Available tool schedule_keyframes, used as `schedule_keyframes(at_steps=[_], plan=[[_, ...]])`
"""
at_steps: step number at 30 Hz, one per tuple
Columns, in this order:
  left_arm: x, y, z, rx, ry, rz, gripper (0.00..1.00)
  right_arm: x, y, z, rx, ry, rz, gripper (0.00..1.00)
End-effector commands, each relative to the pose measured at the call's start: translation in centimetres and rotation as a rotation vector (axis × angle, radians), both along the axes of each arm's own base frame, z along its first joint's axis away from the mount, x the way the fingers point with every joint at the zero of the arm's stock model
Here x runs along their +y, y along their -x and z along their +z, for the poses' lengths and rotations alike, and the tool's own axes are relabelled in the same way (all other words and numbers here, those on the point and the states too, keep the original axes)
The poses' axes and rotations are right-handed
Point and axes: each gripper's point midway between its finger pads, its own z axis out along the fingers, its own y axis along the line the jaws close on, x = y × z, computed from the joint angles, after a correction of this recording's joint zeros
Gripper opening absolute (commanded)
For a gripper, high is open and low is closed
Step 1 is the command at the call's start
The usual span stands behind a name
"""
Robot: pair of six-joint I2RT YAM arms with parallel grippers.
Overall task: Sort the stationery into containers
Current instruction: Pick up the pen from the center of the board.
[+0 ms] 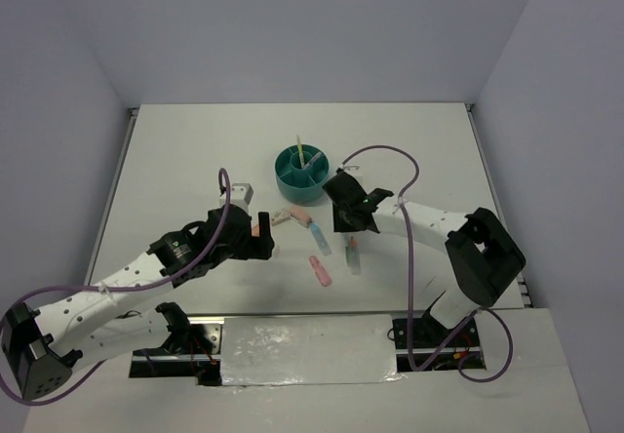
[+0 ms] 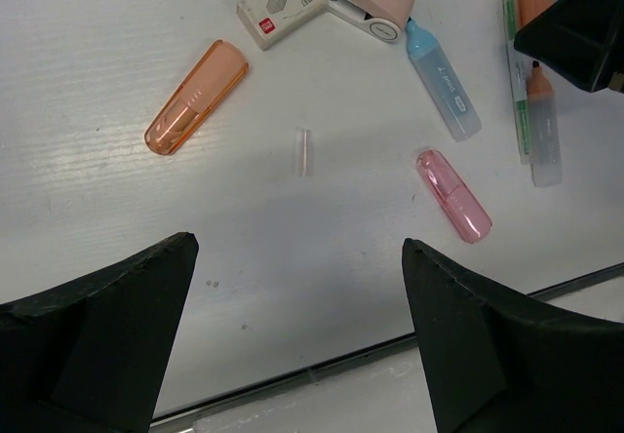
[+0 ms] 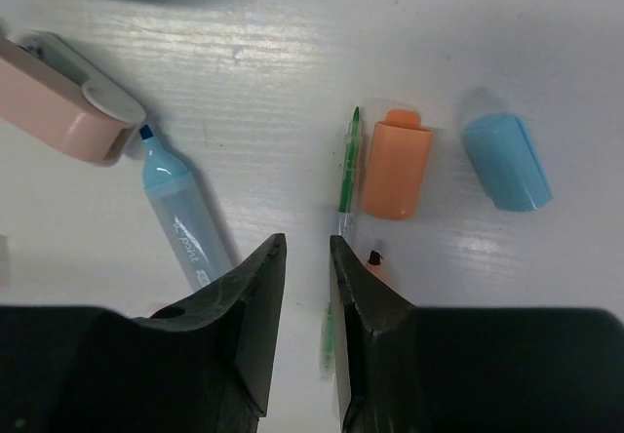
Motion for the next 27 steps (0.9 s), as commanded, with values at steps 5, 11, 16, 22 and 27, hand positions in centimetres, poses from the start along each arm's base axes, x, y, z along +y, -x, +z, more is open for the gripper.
schedule_keyframes(at_steps=[5,11,16,22,27], plan=[[-0.7,-0.3,0.3,-0.016,0.025,-0.023,0.99,-0.7,-0.5,1.4,-0.045,0.017,-0.036,0.34],[-0.4,-0.2,0.5,-0.02,0.018,-0.025,0.99,-1.0,-0.3,-0.1,-0.014,0.042,-0.044,0.35],[-0.4,-0.1,0.4,-0.015,0.013,-0.03,0.99,-0.9,-0.3,-0.8,-0.002,0.045,-0.041,0.35],[-0.5,-0.1,0.1,-0.01,0.011,-0.034,0.99,-1.2,-0.2,-1.4,0.006,0.061,-0.045,0.36],[-0.8,-0.1,0.0,-0.003,0.009,-0.045,0.99,-1.2,-0.2,-2.0,0.021,0.061,-0.041,0.36]])
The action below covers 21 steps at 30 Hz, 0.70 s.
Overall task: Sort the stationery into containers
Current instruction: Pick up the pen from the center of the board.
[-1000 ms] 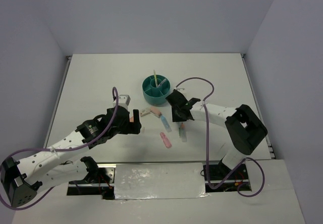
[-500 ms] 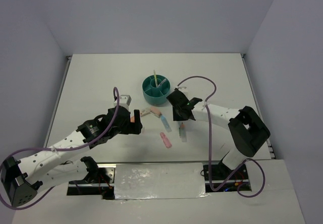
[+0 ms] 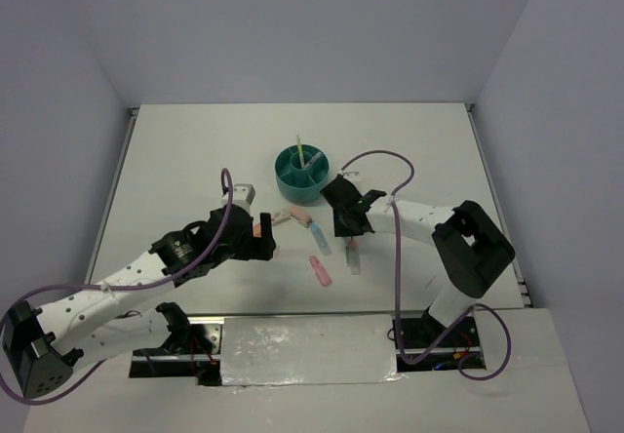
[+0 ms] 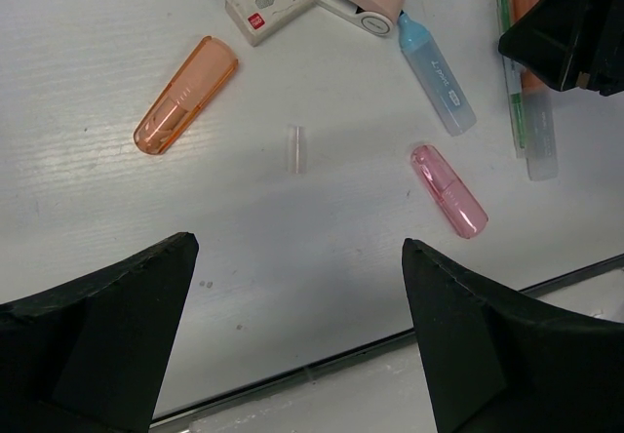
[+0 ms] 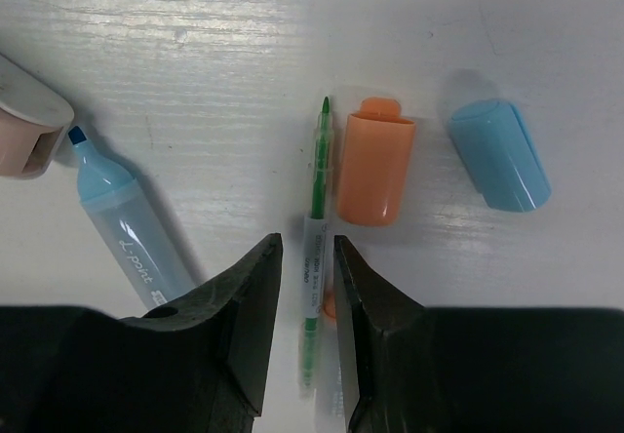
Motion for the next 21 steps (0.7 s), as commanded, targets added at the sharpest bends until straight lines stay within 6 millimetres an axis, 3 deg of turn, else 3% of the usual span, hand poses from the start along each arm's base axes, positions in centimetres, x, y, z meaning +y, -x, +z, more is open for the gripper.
schedule_keyframes(at_steps=[1,11,16,21], plan=[[-0.4,-0.2,0.1,-0.009,-0.001,-0.026,0.99,-0.1,-0.5,-0.6,-0.004,0.003,-0.016,0.36],[-0.1,-0.4,0.2,-0.017,-0.011,-0.015,0.99,0.6,-0.5,-1.4,0.021,-0.009,-0.006,0.27],[-0.2,-0.7,0.2,-0.017,-0.006,0.011,0.99,1.6,1.1,-2.3,0.034,0.024,-0.008,0.25],[-0.8,-1.4,-0.4,-0.002,-0.002,0.036,0.99,2.2,2.8,-4.7,0.091,0.049,0.013,0.19]])
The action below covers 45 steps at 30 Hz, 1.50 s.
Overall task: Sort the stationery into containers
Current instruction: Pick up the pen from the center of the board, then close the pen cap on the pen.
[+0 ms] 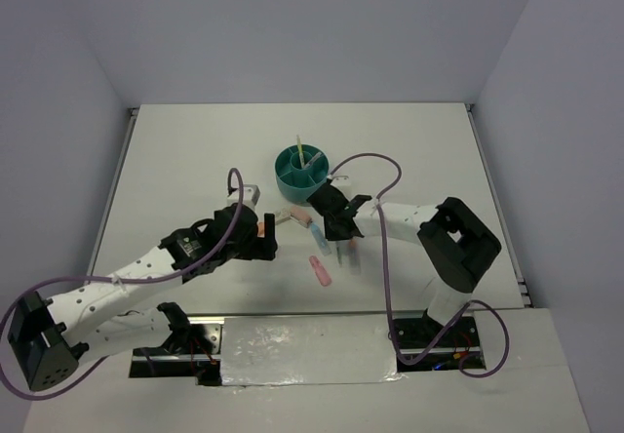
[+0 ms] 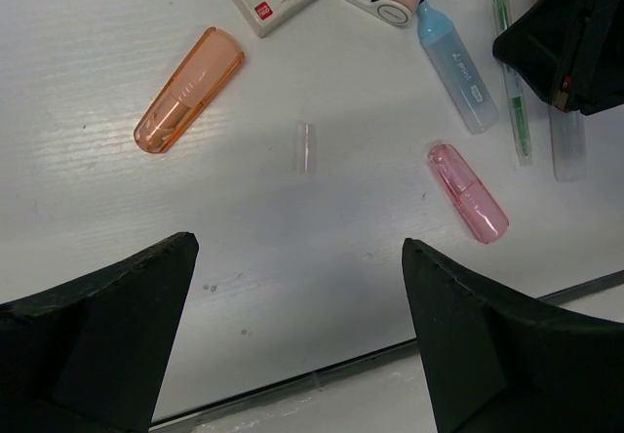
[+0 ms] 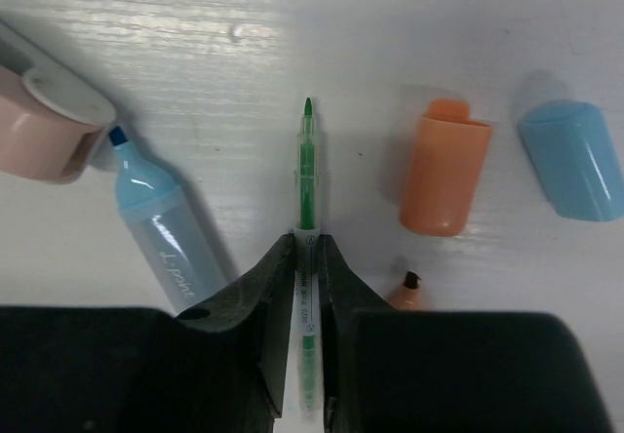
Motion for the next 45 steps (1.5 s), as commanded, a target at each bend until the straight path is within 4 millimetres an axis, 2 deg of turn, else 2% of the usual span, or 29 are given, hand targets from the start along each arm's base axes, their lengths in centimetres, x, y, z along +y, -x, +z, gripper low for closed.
schedule_keyframes(at_steps=[1,3,5,8,9,12,13,15,16,17,18,21,26,30,39,41,45], plan=[[-0.9,-1.2,0.3,-0.012,0.032,0.035,0.99,0.1,2.5,-3.5,0.104,0.034,0.003,0.16],[-1.2,-1.3,-0.2,-0.002,0.032,0.038,0.99,0.3,2.6,-3.5,0.107,0.026,0.003,0.09],[-1.6,-1.5,-0.7,0.007,0.031,0.038,0.99,0.4,2.3,-2.6,0.087,0.017,0.0,0.0],[-2.4,-1.9,-1.3,0.015,0.023,0.018,0.99,0.4,1.8,1.1,0.014,-0.031,-0.007,0.0],[-2.7,-2.1,-1.8,0.027,0.009,0.011,0.99,0.1,1.6,4.0,-0.047,-0.069,-0.016,0.0],[-3.7,-2.7,-2.7,0.044,-0.018,-0.022,0.95,-0.7,2.1,8.4,-0.131,-0.107,-0.019,0.0],[-3.8,-2.9,-3.0,0.047,-0.028,-0.027,0.94,-0.9,2.2,10.8,-0.18,-0.152,-0.016,0.0],[-3.7,-3.1,-4.7,0.08,-0.087,-0.025,0.88,-1.2,3.1,12.4,-0.201,-0.175,-0.002,0.0],[-3.9,-3.4,-4.9,0.083,-0.096,-0.025,0.84,-1.4,3.4,13.7,-0.23,-0.204,0.003,0.0],[-4.0,-3.6,-5.3,0.089,-0.108,-0.025,0.82,-1.5,3.7,14.1,-0.236,-0.212,0.009,0.0],[-3.9,-3.7,-6.3,0.106,-0.134,-0.02,0.73,-1.6,4.1,14.4,-0.24,-0.217,0.019,0.0],[-3.8,-4.3,-7.7,0.126,-0.187,-0.008,0.6,-1.9,4.8,15.8,-0.263,-0.239,0.035,0.0],[-2.7,-4.8,-9.6,0.174,-0.263,0.017,0.52,-2.1,5.9,18.3,-0.304,-0.258,0.059,0.0],[-2.6,-5.0,-10.7,0.191,-0.286,0.018,0.51,-2.1,6.2,19.4,-0.331,-0.274,0.067,0.0],[-2.8,-4.7,-12.8,0.237,-0.304,0.001,0.33,-1.4,6.8,19.8,-0.333,-0.285,0.097,0.0],[-2.7,-4.2,-12.9,0.252,-0.303,-0.003,0.24,-1.5,6.9,20.1,-0.34,-0.292,0.097,0.0],[-2.1,-3.4,-12.9,0.266,-0.29,0.015,0.25,-1.4,7.2,20.7,-0.352,-0.326,0.11,0.0]])
